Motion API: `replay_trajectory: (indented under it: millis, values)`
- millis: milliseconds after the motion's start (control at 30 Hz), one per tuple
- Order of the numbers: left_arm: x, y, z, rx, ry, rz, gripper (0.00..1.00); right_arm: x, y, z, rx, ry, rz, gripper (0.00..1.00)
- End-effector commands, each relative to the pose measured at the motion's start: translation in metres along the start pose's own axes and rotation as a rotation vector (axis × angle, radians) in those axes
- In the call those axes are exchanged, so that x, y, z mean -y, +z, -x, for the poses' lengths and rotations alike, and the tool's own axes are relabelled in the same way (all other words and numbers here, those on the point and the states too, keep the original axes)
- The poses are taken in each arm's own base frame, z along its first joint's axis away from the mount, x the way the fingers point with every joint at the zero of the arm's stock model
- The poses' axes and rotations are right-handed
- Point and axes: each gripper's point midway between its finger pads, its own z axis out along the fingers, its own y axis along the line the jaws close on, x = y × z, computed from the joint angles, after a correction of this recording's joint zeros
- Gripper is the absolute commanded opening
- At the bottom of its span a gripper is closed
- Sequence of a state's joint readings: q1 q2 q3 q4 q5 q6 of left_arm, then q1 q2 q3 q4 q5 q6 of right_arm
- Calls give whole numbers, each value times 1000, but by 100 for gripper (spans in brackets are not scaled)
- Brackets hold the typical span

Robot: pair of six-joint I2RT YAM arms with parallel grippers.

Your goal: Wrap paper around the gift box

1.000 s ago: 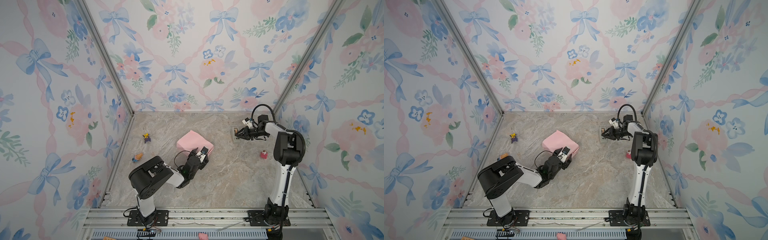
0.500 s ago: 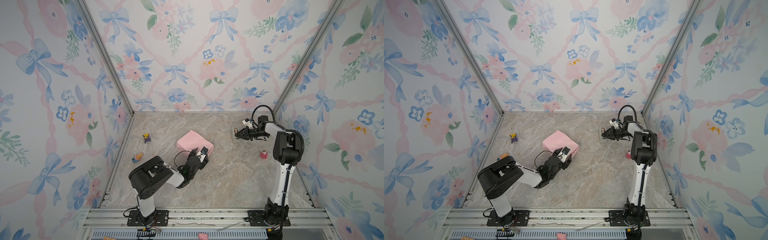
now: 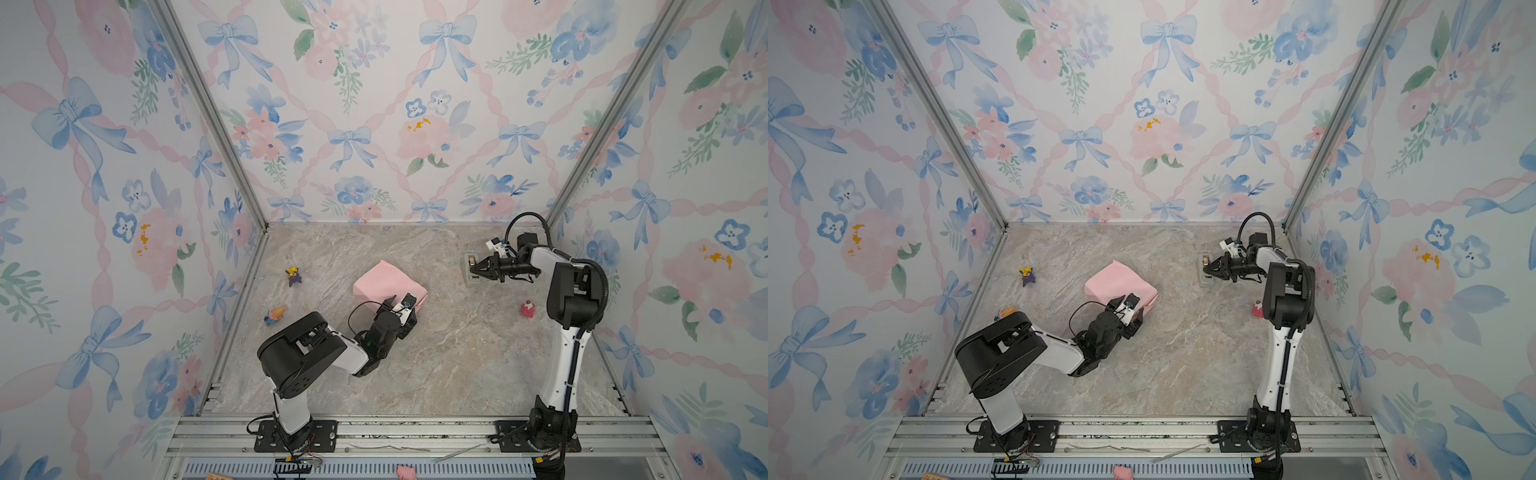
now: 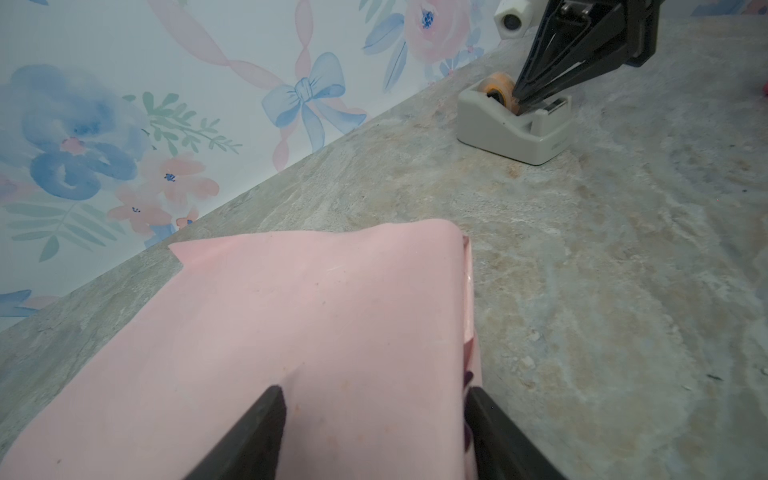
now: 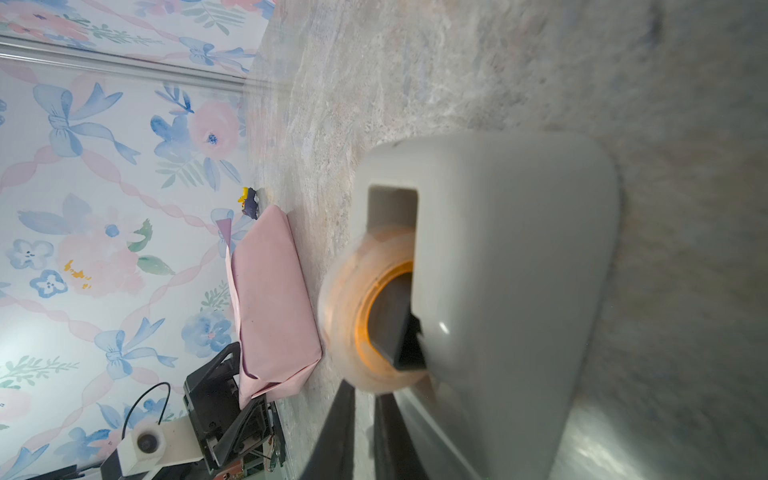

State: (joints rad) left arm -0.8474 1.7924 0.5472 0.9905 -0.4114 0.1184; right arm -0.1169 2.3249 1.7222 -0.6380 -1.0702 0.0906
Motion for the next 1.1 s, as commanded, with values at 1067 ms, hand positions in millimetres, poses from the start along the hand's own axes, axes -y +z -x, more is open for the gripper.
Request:
replay_trajectory:
  millis: [1067]
  values:
    - [9,-22,-124,-403,74,-66,70,-41,-39,-42,105,127,95,0]
